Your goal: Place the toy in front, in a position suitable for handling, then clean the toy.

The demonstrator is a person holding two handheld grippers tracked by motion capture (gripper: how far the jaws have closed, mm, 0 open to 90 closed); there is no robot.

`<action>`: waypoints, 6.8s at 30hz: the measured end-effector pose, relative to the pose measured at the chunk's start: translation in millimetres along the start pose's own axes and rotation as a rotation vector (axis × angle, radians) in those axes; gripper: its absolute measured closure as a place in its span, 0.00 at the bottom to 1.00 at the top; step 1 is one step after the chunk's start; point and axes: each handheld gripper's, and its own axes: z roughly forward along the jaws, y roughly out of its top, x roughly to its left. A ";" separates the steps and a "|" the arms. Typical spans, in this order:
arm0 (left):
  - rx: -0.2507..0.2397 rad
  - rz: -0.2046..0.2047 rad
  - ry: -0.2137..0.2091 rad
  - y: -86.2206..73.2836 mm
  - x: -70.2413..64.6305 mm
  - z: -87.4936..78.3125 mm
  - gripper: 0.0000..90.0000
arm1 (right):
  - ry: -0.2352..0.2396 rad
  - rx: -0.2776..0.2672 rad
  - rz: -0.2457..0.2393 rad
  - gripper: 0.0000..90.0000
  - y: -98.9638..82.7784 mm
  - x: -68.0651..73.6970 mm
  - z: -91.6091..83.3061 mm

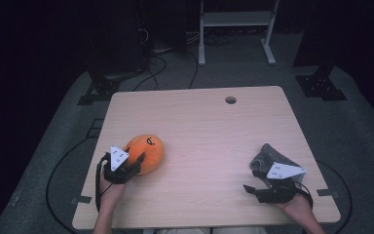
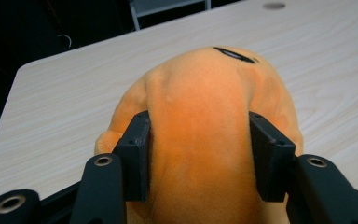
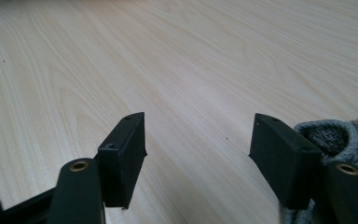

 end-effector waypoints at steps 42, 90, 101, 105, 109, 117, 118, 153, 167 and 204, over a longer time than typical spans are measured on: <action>-0.129 0.058 -0.330 39.0 -83.4 0.1 0.53 | -0.018 -0.011 0.030 0.38 -1.3 -3.7 -0.7; -0.133 0.157 -0.551 42.3 -135.0 21.6 0.13 | -0.059 -0.045 0.056 0.39 0.0 -12.2 -6.3; -0.164 0.191 -0.562 42.2 -128.4 14.3 0.12 | -0.162 -0.141 0.098 0.46 4.5 -21.5 -15.7; -0.161 0.193 -0.560 41.7 -127.9 14.4 0.12 | -0.196 -0.157 0.104 0.45 6.1 -29.3 -16.8; -0.147 0.189 -0.551 41.1 -126.5 18.0 0.12 | -0.269 -0.193 0.095 0.42 9.5 -37.9 -20.4; -0.159 0.184 -0.507 41.1 -120.9 15.2 0.12 | -0.302 -0.134 0.180 0.51 12.7 -61.9 -19.0; -0.156 0.164 -0.503 40.4 -119.2 16.0 0.12 | -0.305 -0.123 0.179 0.50 11.8 -64.5 -17.8; -0.118 0.196 -0.476 38.0 -116.2 17.0 0.12 | -0.376 0.156 0.251 0.87 -3.4 -76.2 12.6; -0.031 0.217 -0.585 30.5 -118.1 26.2 0.42 | 0.022 -0.217 0.236 0.88 40.2 -25.9 -17.3; -0.017 0.107 -0.492 22.0 -121.0 46.2 0.46 | -0.089 -0.115 -0.149 0.87 44.5 36.5 33.9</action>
